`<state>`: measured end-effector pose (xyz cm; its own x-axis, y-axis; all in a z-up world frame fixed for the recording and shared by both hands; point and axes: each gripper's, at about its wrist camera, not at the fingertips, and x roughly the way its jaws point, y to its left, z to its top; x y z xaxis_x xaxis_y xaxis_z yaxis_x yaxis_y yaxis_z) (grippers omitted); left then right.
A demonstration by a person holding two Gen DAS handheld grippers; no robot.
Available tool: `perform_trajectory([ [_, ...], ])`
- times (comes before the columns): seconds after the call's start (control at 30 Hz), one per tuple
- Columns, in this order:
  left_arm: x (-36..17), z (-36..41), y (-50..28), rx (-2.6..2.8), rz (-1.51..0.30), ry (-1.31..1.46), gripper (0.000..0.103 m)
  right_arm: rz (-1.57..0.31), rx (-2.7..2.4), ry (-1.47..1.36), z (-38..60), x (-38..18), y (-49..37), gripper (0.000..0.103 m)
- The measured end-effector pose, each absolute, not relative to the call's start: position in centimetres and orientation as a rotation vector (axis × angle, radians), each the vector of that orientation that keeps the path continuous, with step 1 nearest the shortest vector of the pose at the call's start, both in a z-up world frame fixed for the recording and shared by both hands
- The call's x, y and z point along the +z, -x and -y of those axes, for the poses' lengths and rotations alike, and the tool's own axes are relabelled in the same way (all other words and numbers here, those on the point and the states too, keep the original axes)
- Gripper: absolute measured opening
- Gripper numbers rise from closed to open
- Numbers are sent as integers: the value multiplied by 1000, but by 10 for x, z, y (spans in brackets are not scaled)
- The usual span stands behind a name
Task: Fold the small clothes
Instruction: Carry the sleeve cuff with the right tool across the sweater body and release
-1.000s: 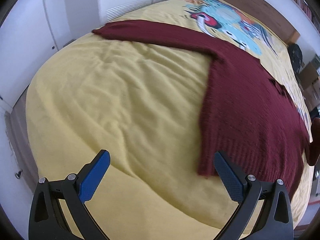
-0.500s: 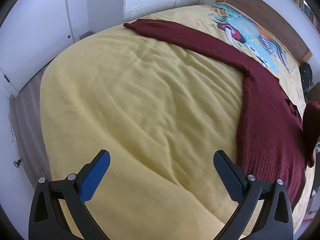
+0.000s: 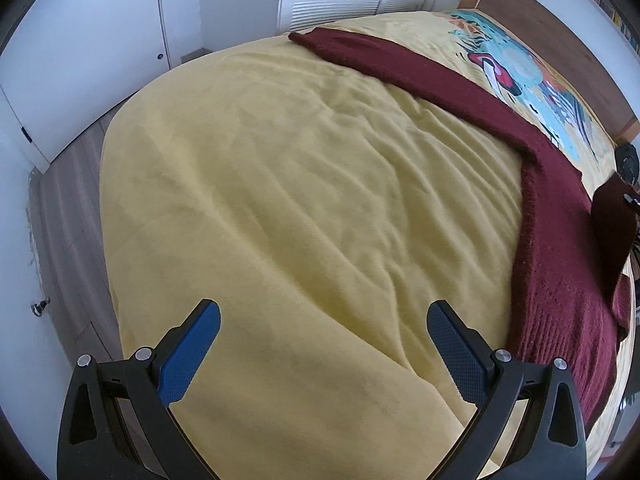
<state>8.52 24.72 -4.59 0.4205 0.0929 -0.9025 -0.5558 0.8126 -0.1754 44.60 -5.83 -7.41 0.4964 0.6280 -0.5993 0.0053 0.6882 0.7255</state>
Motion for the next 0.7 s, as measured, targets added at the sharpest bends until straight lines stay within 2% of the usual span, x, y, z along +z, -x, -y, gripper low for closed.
perform_trajectory([
  [0.27,-49,-251,-85,430,-1065,501,102,-1135,401,-531,3,-123,-430,17],
  [0.53,-54,-258,-86,439,-1071,513,102,-1148,391,-407,-21,-135,-418,18],
  [0.7,-54,-258,-85,437,-1064,511,102,-1149,398,-362,-32,-134,-416,32],
])
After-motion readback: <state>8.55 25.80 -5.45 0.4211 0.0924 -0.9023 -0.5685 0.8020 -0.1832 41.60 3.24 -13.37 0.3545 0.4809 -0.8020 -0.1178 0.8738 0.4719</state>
